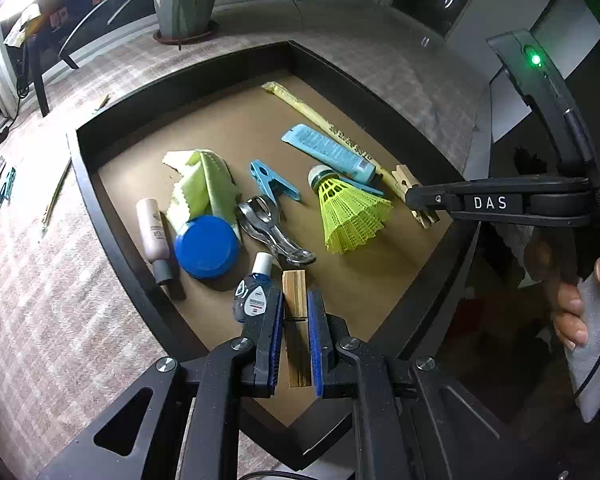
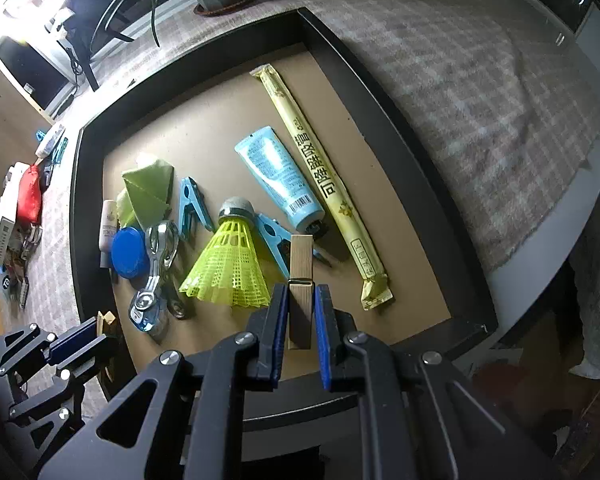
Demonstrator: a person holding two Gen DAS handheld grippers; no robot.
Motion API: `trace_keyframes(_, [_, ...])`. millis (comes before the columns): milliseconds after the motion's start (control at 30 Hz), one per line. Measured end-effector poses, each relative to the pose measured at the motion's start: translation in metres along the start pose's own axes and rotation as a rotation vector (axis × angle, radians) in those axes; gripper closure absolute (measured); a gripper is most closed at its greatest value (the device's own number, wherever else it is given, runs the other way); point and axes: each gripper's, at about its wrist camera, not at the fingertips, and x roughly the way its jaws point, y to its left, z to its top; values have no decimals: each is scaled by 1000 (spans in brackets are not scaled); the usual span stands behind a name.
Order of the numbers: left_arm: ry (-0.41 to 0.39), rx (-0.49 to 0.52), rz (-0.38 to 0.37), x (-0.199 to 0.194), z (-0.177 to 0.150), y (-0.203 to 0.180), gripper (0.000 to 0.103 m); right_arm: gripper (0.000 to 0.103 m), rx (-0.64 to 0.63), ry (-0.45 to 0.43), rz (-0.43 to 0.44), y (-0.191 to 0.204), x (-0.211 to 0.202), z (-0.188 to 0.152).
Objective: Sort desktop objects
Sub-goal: 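Carry both wooden clothespins to the tray and release them, then move both open grippers back toward the pile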
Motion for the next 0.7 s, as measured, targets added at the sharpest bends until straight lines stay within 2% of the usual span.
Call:
trace_keyframes(133, [6, 0, 43, 2, 0, -3, 90, 87, -24, -7, 4, 5, 0, -2])
trace_keyframes(167, [3, -6, 61, 1, 0, -2, 84, 85, -33, -9, -1, 8, -1, -3])
trace_keyframes(233, [-12, -13, 66, -3, 1, -1, 79, 82, -48, -24, 0, 13, -6, -4])
trace_keyframes(700, [-126, -49, 153, -50, -5, 23, 79, 73, -207, -126, 20, 85, -40, 4])
